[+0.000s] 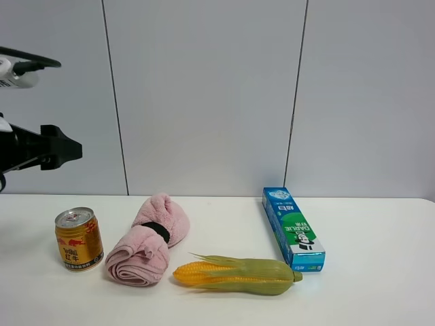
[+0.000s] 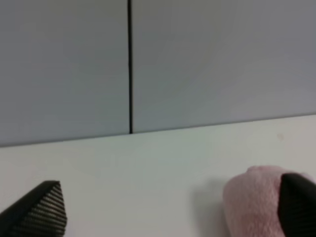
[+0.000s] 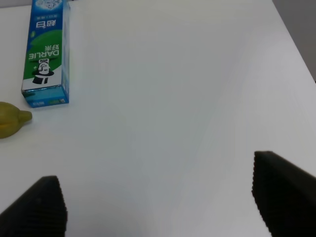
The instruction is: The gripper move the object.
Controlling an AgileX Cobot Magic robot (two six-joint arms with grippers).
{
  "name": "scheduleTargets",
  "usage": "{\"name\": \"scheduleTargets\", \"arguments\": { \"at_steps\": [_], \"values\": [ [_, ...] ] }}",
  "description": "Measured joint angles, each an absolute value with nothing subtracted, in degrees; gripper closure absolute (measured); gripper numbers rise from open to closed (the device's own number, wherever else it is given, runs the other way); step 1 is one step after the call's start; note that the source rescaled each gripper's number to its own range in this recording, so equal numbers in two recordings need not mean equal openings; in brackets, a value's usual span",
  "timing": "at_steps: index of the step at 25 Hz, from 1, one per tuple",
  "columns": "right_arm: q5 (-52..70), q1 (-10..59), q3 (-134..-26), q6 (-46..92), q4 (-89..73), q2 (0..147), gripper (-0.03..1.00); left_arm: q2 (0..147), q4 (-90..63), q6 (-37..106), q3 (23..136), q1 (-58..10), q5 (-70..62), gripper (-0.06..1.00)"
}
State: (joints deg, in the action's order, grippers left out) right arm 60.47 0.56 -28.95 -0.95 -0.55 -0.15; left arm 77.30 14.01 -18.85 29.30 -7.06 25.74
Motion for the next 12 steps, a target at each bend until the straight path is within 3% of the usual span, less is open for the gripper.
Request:
{"name": "scheduleTargets", "arguments": {
  "at_steps": [6, 12],
  "values": [
    [60.5, 0.6, -28.9, -0.9, -0.5, -0.1, -0.03, 65.3, 14.2, -19.3, 31.1, -7.1, 3.6, 0.42],
    [60.5, 0.6, -28.9, -0.9, -0.5, -0.1, -0.03, 55.3, 14.4, -14.1, 40.7, -7.1, -25.2, 0.42]
  ]
}}
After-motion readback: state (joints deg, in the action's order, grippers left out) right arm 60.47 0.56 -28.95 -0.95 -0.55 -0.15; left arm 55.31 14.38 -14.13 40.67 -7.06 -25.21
